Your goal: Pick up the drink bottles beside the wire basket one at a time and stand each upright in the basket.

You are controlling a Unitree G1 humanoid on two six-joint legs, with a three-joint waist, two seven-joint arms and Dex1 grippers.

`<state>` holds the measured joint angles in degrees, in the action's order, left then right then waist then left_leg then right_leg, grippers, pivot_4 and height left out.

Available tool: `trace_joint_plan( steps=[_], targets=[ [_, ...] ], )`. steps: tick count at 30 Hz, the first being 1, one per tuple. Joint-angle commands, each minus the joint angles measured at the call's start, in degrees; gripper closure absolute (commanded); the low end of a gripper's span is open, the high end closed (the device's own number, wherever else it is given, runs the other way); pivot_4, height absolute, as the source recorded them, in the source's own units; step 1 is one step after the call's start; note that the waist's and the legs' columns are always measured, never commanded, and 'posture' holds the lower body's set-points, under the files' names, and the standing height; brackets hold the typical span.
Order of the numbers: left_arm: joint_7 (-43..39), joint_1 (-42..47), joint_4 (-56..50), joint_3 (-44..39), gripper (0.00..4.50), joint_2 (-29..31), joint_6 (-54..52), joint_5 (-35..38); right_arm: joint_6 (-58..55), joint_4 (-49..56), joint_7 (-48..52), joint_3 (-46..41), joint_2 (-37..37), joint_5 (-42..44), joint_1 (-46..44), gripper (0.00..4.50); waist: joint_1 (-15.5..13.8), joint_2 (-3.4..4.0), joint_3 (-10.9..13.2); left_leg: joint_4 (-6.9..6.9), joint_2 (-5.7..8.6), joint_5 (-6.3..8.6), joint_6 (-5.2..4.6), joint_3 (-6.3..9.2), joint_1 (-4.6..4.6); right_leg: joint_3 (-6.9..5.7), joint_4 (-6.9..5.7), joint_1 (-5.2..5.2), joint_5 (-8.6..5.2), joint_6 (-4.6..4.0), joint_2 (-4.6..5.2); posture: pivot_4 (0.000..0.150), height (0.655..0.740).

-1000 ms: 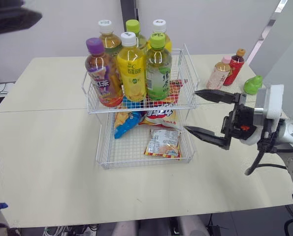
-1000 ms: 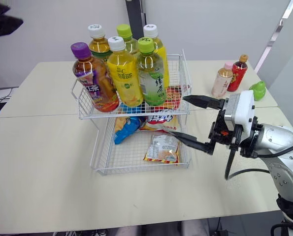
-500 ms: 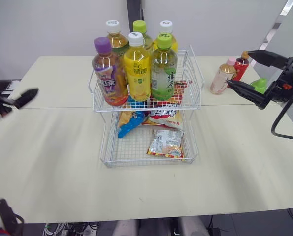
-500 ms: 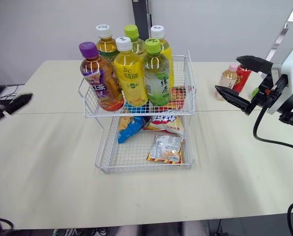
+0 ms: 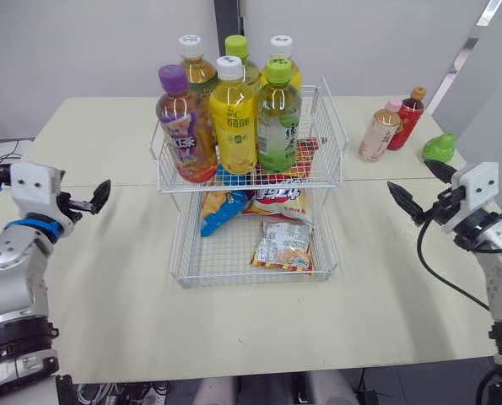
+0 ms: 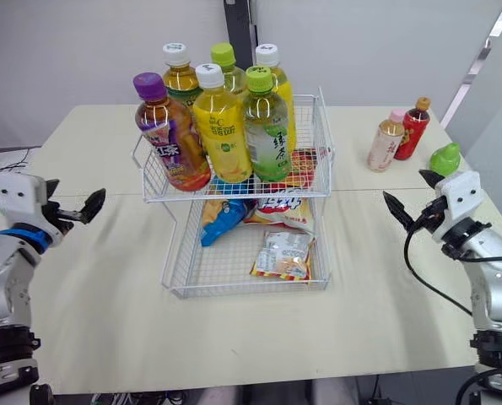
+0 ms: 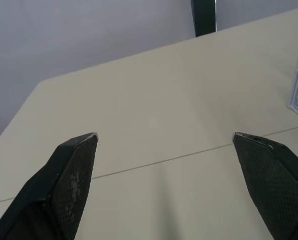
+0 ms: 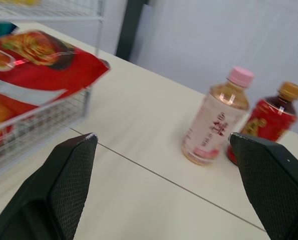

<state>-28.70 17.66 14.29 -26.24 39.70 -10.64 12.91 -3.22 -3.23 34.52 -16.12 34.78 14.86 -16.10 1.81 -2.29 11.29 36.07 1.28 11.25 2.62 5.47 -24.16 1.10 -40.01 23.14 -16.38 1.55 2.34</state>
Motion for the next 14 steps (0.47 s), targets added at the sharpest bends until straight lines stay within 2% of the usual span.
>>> trace_joint_plan(
  steps=[1, 6, 14],
  targets=[
    [2.36, -0.88, 0.49, -0.47, 0.03, -0.12, 3.02, -1.09, 5.36, -4.63, -1.97, -0.35, -0.80, -2.33, -0.19, 0.00, -0.02, 0.00, 0.00, -0.01, 0.00, 0.00, 0.00, 0.01, 0.01, 0.00, 0.00, -0.01, 0.00, 0.00, -0.01, 0.150, 0.7400],
    [4.14, -2.85, 2.42, -0.62, 0.03, -1.01, 6.00, -1.48, 7.45, -11.86, -3.80, -1.55, -1.86, -1.94, -3.38, 0.00, -0.02, 0.00, 0.00, -0.01, 0.00, 0.00, 0.00, -0.05, 0.10, 0.06, 0.01, -0.07, 0.00, 0.00, -0.01, 0.150, 0.7400],
    [4.67, -4.62, 2.43, -0.97, 0.03, -1.69, 6.39, -0.07, 10.79, -16.77, -3.18, -0.03, -1.12, -3.01, -5.72, 0.00, -0.02, 0.00, 0.00, -0.03, 0.00, 0.00, 0.00, -0.06, 0.16, 0.07, 0.02, -0.15, 0.00, 0.00, -0.02, 0.150, 0.7400]
  ],
)
